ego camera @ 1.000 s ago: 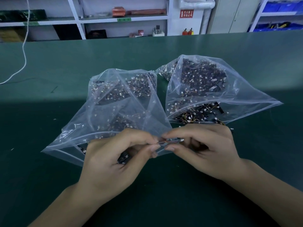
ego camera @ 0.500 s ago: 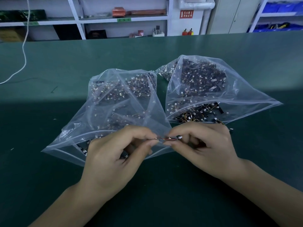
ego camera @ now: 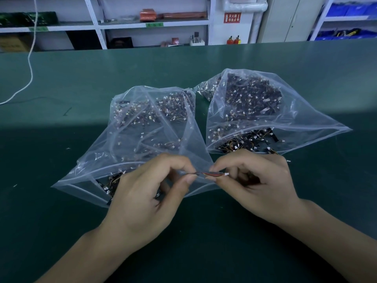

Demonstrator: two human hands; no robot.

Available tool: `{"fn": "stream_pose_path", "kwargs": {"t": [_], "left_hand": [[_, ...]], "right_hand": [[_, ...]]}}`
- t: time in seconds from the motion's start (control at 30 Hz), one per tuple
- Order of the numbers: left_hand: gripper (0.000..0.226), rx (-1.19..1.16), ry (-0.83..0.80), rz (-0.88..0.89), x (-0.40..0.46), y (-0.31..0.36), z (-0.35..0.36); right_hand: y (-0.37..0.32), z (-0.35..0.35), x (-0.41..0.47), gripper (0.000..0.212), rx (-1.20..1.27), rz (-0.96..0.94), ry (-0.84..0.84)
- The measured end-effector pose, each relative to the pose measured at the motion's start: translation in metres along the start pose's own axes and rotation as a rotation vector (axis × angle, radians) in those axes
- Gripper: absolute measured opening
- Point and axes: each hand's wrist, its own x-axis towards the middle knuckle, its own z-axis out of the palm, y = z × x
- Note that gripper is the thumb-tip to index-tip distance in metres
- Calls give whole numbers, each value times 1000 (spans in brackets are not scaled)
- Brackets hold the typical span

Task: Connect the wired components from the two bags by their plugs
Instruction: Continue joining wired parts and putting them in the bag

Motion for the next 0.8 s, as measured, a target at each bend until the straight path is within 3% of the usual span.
{"fn": "stream_pose_path", "kwargs": {"t": [0.8], "left_hand": [[5,24,-31,5,2,-1,-2]], "right_hand": [[1,0,0,10,21,37,-1]]}}
